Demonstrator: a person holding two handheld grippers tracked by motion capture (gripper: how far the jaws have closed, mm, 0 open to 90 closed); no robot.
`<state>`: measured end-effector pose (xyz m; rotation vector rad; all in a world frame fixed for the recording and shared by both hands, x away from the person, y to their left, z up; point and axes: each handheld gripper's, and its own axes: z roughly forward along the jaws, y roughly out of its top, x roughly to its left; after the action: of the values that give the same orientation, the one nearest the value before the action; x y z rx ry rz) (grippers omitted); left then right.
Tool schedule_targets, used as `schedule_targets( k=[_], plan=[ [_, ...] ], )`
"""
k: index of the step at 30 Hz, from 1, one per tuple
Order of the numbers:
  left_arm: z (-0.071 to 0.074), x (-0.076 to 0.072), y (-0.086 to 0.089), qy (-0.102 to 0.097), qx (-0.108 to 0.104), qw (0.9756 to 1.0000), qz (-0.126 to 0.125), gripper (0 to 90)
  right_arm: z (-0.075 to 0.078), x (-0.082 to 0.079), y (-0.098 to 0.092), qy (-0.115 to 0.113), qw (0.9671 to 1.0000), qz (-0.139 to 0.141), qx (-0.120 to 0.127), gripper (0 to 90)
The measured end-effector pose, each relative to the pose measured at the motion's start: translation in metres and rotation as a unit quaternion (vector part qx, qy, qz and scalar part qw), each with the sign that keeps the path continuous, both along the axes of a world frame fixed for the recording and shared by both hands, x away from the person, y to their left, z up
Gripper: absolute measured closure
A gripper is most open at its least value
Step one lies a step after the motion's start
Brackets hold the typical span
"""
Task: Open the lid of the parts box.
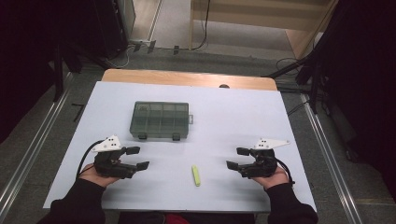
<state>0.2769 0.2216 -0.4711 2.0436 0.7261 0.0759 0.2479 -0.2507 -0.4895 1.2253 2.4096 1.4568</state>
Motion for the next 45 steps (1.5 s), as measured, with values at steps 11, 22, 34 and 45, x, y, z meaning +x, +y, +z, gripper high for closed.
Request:
schedule_targets(
  k=[11, 22, 34, 45],
  plan=[
    [-0.0001, -0.0010, 0.0001, 0.001, 0.000, 1.0000, -0.001, 26.5, -0.0007, -0.0004, 0.0016, 0.005, 1.0000, 0.001, 0.004, 21.8],
    [-0.0001, -0.0023, 0.0001, -0.001, 0.001, 1.0000, -0.002, 26.5, -0.0009, 0.0001, 0.0011, 0.007, 0.9999, 0.002, 0.007, 22.0],
    [0.0001, -0.0002, 0.0000, 0.000, 0.001, 1.0000, 0.002, 26.5, -0.0011, 0.0005, 0.0010, 0.007, 0.9999, 0.004, 0.008, 22.3],
    [0.0002, -0.0007, -0.0011, 0.000, 0.000, 1.0000, 0.000, 26.6, -0.0001, 0.0027, 0.0031, 0.005, 0.9999, 0.004, 0.008, 22.6]
  ],
)
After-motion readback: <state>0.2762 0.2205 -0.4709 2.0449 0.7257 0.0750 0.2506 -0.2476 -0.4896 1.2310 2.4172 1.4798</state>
